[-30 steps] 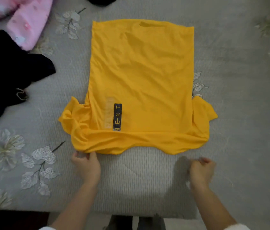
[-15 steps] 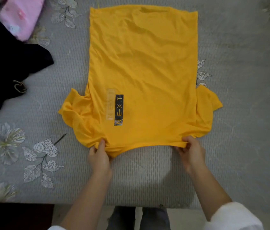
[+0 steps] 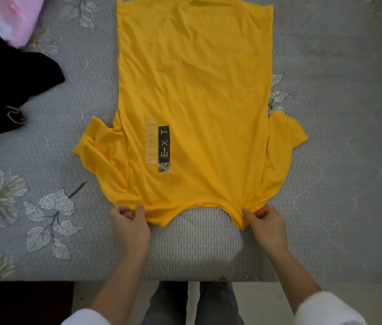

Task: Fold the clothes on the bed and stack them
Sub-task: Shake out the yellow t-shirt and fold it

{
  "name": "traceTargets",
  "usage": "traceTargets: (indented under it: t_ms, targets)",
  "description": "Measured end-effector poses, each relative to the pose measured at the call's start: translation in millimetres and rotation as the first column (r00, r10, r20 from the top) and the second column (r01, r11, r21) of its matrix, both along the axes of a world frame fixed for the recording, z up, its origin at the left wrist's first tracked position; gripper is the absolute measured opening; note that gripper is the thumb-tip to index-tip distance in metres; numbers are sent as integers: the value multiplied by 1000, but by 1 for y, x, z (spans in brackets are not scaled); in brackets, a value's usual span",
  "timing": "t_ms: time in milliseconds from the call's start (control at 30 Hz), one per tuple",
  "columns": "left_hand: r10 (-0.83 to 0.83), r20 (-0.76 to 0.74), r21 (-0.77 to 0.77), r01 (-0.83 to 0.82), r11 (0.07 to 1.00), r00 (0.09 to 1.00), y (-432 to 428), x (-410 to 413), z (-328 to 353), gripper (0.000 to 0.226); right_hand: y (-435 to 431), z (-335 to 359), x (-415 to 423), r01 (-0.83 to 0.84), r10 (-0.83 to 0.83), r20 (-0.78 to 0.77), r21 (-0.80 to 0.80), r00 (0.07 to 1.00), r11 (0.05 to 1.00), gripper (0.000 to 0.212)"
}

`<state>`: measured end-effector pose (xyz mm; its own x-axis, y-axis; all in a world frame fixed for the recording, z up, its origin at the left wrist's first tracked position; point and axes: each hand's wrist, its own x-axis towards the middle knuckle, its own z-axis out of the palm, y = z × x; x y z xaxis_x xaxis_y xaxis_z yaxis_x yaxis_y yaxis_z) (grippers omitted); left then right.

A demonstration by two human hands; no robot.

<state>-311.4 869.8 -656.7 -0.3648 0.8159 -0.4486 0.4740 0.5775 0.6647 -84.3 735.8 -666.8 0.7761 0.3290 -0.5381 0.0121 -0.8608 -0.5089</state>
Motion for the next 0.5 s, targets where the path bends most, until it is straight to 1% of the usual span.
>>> traceTargets:
  t_ms: [67,100,133,167,200,233,267,300,333,367,400,433,467,500]
  targets:
    - [-198,-23,85,199,976,980,-6,10,4,23,-7,-1,7,9,-9,4,47,1000,999,26]
    - [-343,-66,126,349,929,937,-9,17,6,26,-8,-1,13,48,-48,-4,85,999,995,22]
    - [-507,-154,145,527,837,848,-11,23,6,31,-7,0,21,89,-89,-7,115,996,989,18]
    - [-653,-251,131,694,708,714,-13,29,3,37,-5,1,29,126,-128,7,135,992,983,16]
    - [-756,-321,83,812,578,570,-13,34,-1,44,0,1,38,152,-158,26,149,987,977,18]
    - [-820,-342,16,876,482,458,-10,38,-4,47,5,2,48,163,-172,40,159,984,974,25]
    - [-857,-331,-49,900,434,395,-7,41,-6,45,11,3,56,159,-168,45,161,985,974,34]
    - [-873,-319,-104,902,419,369,-3,43,-7,37,17,3,64,135,-143,38,158,989,978,41]
    - [-877,-324,-161,893,420,354,0,43,-7,27,23,2,71,89,-94,25,155,995,984,42]
    - [-871,-354,-211,878,430,342,2,43,-7,19,28,2,76,18,-22,28,148,999,989,35]
    - [-864,-384,-257,862,438,325,4,43,-6,14,31,0,81,-54,49,39,131,998,990,23]
    - [-863,-401,-298,847,441,308,6,42,-4,13,32,0,85,-103,98,51,107,994,989,18]
    - [-864,-403,-338,829,446,301,7,40,-3,13,32,-1,89,-124,121,47,68,991,990,23]
    - [-867,-398,-373,810,452,300,7,38,-1,12,31,-1,93,-136,136,7,5,991,991,25]
